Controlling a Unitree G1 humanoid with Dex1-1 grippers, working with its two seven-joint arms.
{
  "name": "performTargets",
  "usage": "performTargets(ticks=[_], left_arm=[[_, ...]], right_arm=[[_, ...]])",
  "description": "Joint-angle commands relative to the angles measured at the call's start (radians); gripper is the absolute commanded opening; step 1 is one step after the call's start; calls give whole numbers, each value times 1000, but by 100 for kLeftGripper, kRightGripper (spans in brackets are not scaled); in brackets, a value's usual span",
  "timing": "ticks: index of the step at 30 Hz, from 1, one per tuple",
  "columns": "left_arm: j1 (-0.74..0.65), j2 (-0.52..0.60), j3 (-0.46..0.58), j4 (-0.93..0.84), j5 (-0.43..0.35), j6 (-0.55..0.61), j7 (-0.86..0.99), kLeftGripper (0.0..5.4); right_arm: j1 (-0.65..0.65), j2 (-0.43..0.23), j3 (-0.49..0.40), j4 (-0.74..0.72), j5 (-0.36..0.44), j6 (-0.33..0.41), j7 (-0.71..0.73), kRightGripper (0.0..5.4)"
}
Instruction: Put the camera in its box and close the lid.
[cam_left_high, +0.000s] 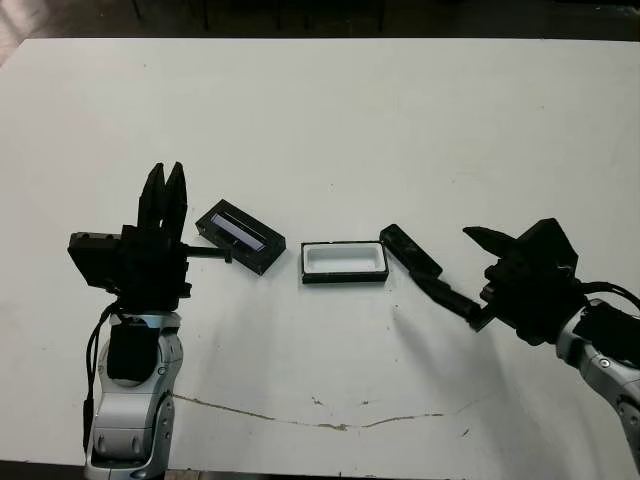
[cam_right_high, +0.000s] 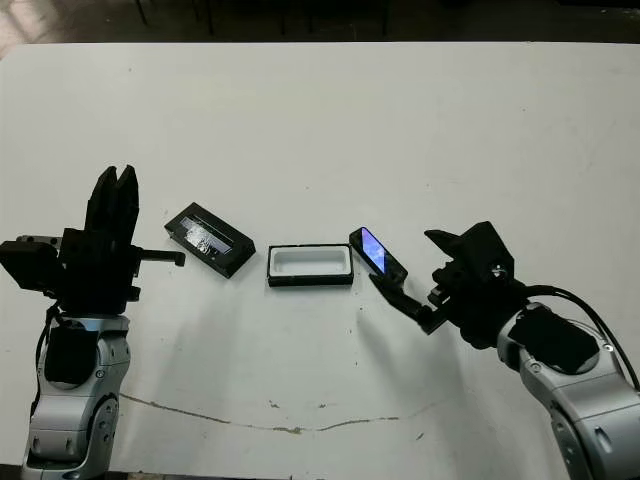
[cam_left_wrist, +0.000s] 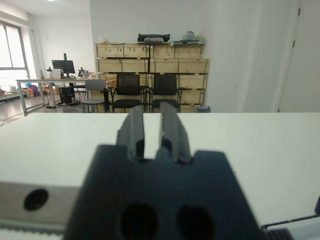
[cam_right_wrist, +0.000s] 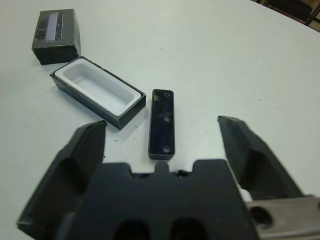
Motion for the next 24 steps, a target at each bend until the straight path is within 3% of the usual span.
performTargets(ticks=[1, 19, 24], left_arm=[[5, 20, 8, 15, 6, 7, -6, 0], [11, 23, 22, 1, -7, 26, -16, 0], [12, 28, 24, -1, -13, 27, -24, 0]], right_arm=[[14, -2, 16, 18, -17, -15, -9, 534], [18, 63, 64, 125, -52, -88, -40, 537], [20, 75, 88, 160, -77, -111, -47, 460]])
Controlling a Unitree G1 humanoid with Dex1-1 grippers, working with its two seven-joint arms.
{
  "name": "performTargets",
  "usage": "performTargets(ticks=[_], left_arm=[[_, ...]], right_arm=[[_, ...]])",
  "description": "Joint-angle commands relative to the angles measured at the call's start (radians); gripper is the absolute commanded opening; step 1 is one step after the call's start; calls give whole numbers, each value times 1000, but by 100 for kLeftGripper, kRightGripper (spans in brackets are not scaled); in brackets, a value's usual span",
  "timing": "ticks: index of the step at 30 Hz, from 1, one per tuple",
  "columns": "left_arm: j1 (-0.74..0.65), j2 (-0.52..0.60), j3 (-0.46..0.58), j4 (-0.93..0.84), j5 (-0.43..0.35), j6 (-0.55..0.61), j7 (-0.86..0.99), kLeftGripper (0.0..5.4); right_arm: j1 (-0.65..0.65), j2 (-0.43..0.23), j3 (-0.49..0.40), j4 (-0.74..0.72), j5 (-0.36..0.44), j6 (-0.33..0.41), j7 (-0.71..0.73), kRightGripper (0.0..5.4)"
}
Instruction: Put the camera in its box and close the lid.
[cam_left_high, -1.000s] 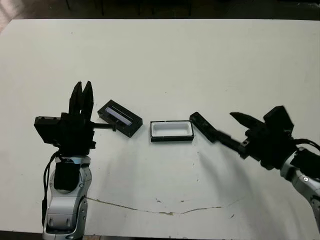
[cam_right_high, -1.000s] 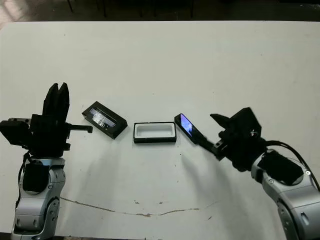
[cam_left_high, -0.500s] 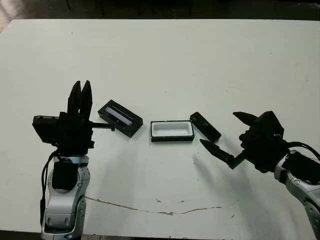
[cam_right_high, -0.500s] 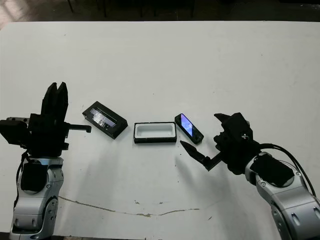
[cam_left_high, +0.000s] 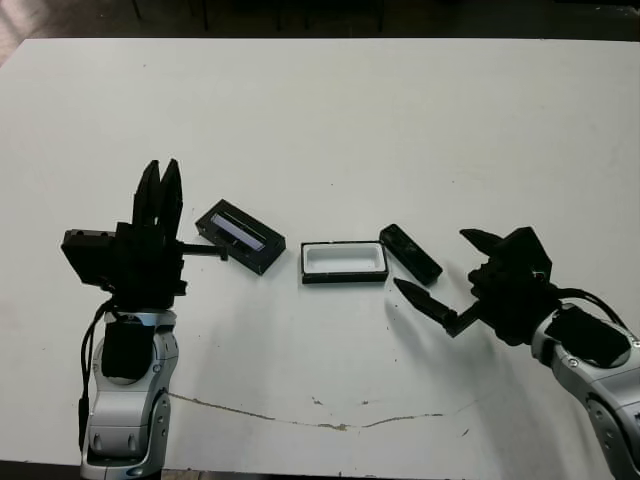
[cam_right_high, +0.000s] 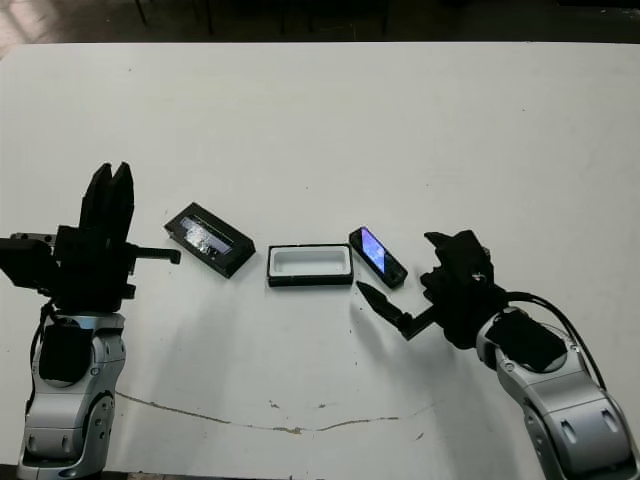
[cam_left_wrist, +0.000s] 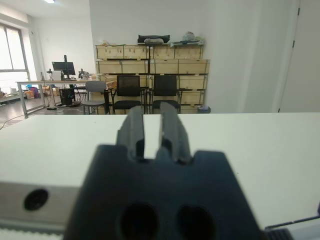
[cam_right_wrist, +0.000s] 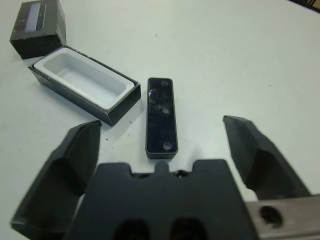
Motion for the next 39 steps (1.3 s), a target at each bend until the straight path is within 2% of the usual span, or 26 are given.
performTargets(ticks=[1, 8, 12, 20, 26, 31, 35, 39], left_arm=[[20, 19, 9, 2, -6, 18, -8, 0], [24, 24, 8, 1, -3, 16, -10, 0], [27, 26, 9, 1, -3, 18, -10, 0], [26, 27, 5, 7, -19, 15, -13, 0], [25, 26, 4, 10, -16, 12, -9, 0], [27, 28, 3, 16, -10, 1, -10, 0], [27, 27, 3, 12, -11, 8, -7, 0], [27, 25, -2, 15, -7, 6, -5, 0]], right_arm=[[20, 9, 17, 33, -19, -6, -12, 437], [32, 36, 30, 65, -32, -17, -27, 278], [40, 43, 35, 85, -45, -47, -26, 188], [38, 28, 39, 88, -69, -55, -12, 10], [38, 41, 38, 91, -79, -51, -22, 1], [37, 65, -2, 100, -59, -102, -17, 1], [-17, 84, -79, 90, 9, -69, -15, 1], [-130, 95, -197, 112, 174, 19, 12, 1]])
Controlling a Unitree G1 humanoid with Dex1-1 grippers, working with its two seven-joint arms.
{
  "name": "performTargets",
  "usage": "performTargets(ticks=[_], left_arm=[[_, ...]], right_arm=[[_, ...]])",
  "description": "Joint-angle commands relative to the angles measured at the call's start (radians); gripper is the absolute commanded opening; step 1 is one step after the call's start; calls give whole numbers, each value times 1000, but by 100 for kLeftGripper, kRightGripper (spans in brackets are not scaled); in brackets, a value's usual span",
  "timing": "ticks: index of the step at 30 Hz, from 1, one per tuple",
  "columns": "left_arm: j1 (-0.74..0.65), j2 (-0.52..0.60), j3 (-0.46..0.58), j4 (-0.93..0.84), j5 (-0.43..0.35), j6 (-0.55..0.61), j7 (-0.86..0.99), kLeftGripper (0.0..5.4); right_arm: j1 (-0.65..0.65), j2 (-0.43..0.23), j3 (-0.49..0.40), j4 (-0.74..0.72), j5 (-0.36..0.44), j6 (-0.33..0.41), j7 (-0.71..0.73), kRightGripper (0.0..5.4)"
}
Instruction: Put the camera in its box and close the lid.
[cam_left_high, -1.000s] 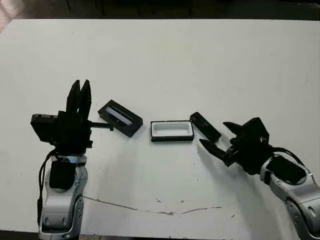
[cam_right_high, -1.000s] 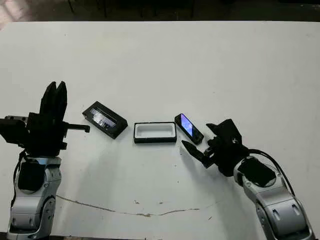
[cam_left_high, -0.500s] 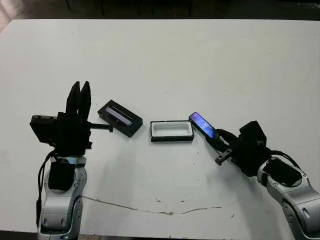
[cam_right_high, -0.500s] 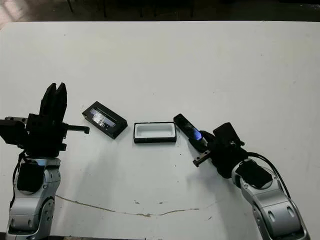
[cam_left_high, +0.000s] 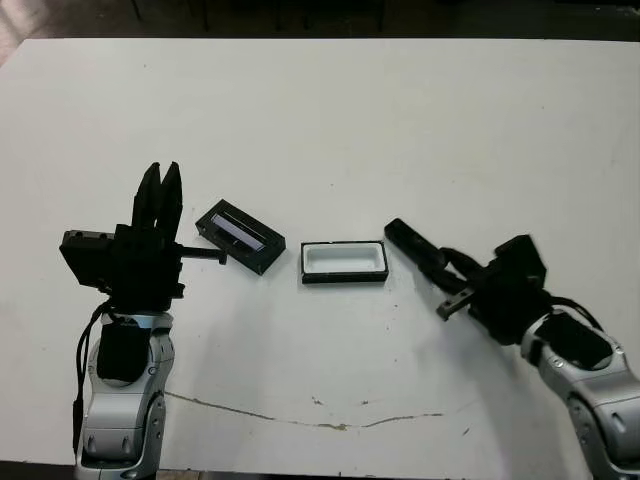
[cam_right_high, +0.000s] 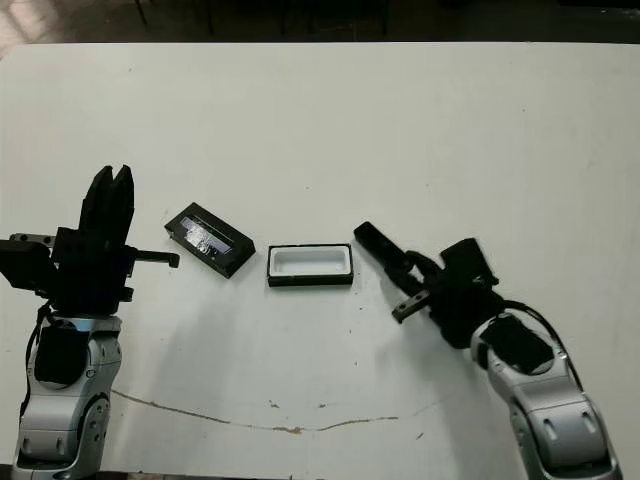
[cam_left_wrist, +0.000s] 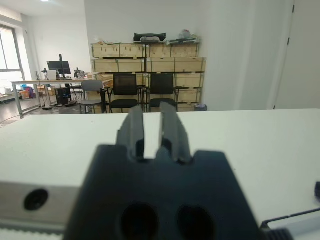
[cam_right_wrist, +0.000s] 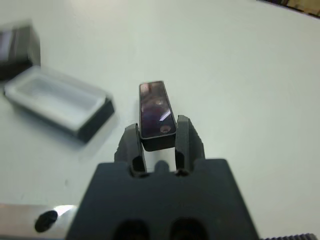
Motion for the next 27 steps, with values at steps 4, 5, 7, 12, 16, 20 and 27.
performTargets(ticks=[4, 5, 7, 12, 16, 20, 27], left_arm=[[16, 1, -7, 10, 11, 20, 8, 0], [15, 0, -7, 11, 10, 20, 8, 0], [13, 0, -8, 15, 7, 16, 8, 0], [8, 2, -8, 19, 12, 16, 12, 0], [6, 5, -7, 17, 13, 20, 13, 0], [6, 8, -4, 19, 9, 15, 10, 0], [5, 8, -5, 23, 12, 10, 9, 0]], right_arm=[[-174, -26, -121, 49, 196, 106, 49, 1], [-205, -39, -122, 53, 215, 121, 58, 1], [-254, -62, -115, 68, 243, 134, 87, 1], [-346, -125, -11, 181, 222, 65, 255, 1], [-409, -182, 98, 282, 165, 9, 399, 1], [-464, -213, 188, 368, 115, -18, 514, 1], [-555, -239, 306, 488, 31, -121, 714, 1]])
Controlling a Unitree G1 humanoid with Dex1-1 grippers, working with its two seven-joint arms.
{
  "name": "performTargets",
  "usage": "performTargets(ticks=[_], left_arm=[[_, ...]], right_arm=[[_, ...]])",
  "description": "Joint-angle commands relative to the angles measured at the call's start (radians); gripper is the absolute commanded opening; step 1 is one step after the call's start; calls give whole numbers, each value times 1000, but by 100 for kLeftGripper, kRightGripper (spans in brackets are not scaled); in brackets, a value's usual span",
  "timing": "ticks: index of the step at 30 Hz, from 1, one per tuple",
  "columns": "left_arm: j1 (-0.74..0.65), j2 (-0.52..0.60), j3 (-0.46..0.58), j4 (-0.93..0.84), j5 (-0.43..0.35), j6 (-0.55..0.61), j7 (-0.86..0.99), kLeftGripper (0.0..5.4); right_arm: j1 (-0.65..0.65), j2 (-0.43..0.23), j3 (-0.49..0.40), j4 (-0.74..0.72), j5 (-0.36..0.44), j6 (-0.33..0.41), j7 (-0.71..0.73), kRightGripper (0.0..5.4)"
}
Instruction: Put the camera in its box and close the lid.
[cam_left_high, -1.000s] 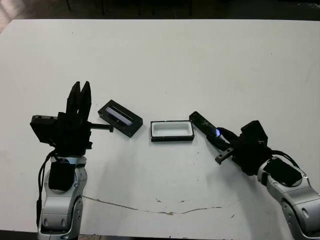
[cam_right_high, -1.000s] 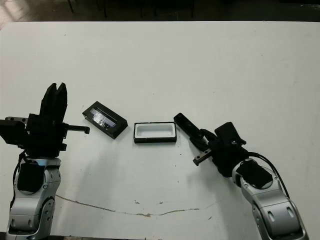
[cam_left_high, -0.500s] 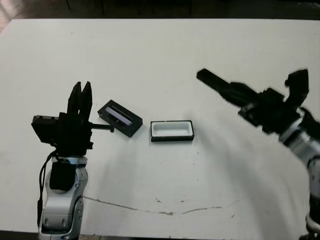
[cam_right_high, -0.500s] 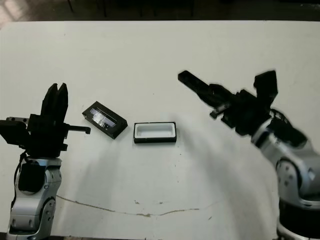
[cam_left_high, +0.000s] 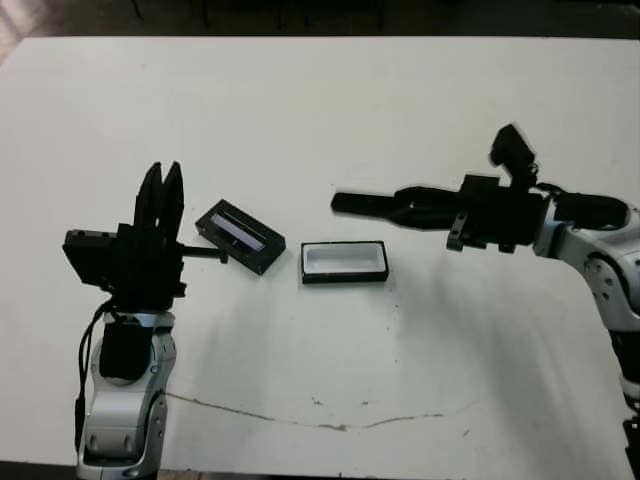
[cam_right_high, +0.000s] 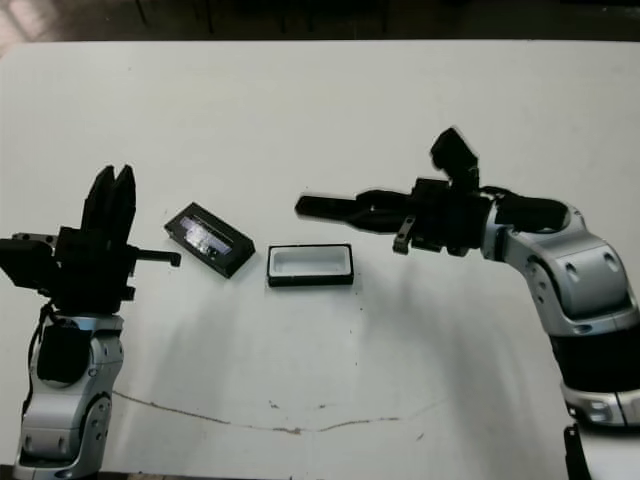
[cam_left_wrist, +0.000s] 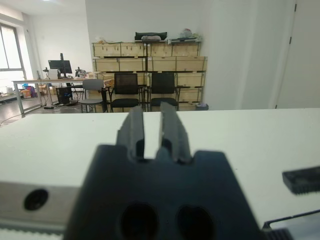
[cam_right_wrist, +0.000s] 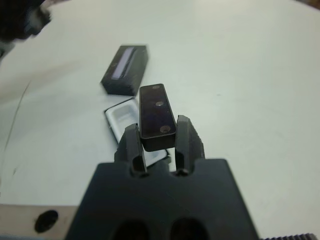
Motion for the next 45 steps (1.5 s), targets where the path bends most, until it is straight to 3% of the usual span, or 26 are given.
performTargets(ticks=[1, 4, 9, 16, 31, 38, 45], left_arm=[[11, 7, 1, 19, 8, 10, 1, 0], [11, 5, -1, 20, 7, 13, 2, 0], [10, 3, -4, 22, 8, 19, 4, 0], [15, 1, -8, 27, 6, 13, 3, 0], [16, 0, -16, 29, 11, 18, 7, 0], [19, 1, -16, 28, 17, 19, 10, 0], [21, 0, -14, 29, 14, 14, 6, 0]], right_arm=[[-45, -21, 47, 55, -44, -63, 85, 1], [-68, -19, 60, 97, -62, -111, 151, 1], [-113, -12, 68, 192, -52, -92, 252, 1], [-144, 4, 75, 269, -60, -119, 343, 1], [-139, 21, 83, 270, -138, -173, 318, 1], [-134, 21, 82, 263, -147, -155, 309, 1], [-123, 28, 88, 271, -162, -206, 307, 1]])
